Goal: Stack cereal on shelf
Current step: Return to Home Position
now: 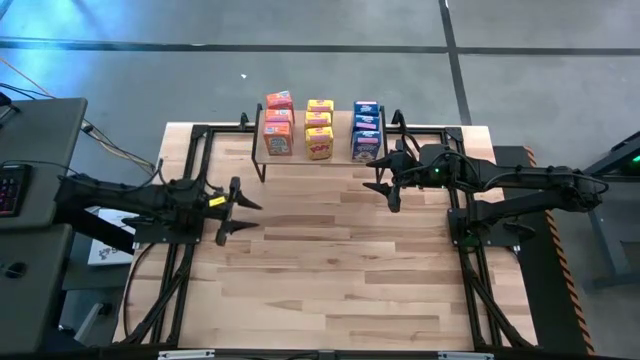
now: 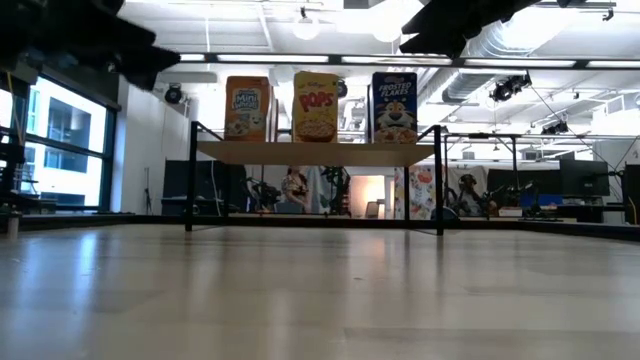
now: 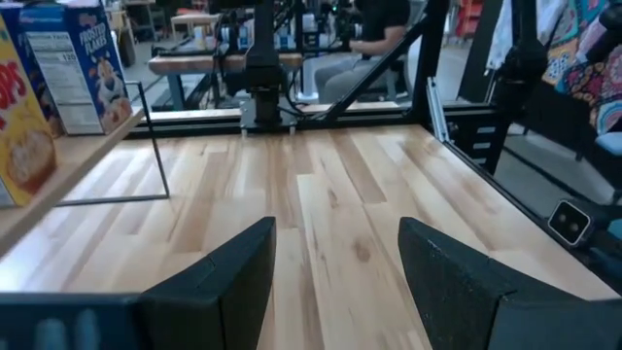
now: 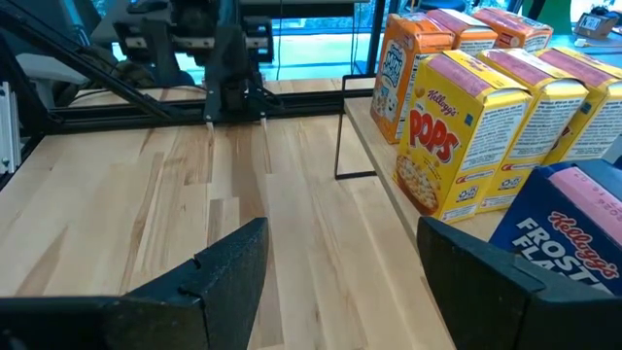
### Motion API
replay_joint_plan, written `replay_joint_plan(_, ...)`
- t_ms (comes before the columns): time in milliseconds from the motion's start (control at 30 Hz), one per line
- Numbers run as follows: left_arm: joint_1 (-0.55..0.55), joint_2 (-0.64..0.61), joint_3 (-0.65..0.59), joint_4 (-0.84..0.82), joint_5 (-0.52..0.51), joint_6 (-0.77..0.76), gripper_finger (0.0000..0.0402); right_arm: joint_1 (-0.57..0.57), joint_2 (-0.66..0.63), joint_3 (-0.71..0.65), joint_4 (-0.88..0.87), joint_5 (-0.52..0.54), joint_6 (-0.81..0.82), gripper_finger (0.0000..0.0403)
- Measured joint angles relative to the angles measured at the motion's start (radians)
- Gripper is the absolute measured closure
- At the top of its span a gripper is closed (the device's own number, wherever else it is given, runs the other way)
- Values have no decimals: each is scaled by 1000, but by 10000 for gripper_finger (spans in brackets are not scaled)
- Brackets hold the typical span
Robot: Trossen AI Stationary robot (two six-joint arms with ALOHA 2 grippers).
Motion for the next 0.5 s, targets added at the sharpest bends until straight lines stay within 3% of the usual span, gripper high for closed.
replay_joint_plan(500, -6, -268, -234, 76, 2, -10, 192, 0, 0, 0, 0, 0, 0, 146)
